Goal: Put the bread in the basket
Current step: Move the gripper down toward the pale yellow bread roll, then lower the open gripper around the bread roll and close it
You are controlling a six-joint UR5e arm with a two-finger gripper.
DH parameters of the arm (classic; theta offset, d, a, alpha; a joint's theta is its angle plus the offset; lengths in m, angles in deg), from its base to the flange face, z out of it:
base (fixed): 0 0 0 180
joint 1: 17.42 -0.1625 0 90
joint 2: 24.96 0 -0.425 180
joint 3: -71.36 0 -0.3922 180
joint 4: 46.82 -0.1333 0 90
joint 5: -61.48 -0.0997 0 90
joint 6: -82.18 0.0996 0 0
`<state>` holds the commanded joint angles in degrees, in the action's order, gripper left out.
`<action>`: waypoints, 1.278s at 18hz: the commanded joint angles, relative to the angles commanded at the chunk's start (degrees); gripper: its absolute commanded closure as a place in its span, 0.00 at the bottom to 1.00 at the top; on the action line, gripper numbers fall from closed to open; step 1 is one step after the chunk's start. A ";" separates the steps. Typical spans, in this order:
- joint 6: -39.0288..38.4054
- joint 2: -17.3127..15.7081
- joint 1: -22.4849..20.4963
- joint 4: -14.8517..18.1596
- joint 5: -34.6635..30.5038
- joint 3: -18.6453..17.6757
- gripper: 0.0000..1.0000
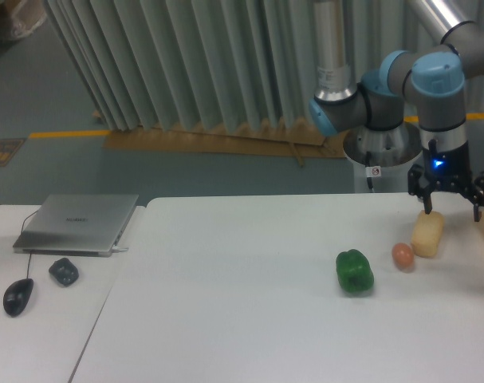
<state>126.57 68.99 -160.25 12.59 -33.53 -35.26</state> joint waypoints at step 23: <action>-7.20 3.96 12.57 10.20 -27.07 -5.36 0.00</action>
<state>119.37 72.95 -147.68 22.79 -60.60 -40.62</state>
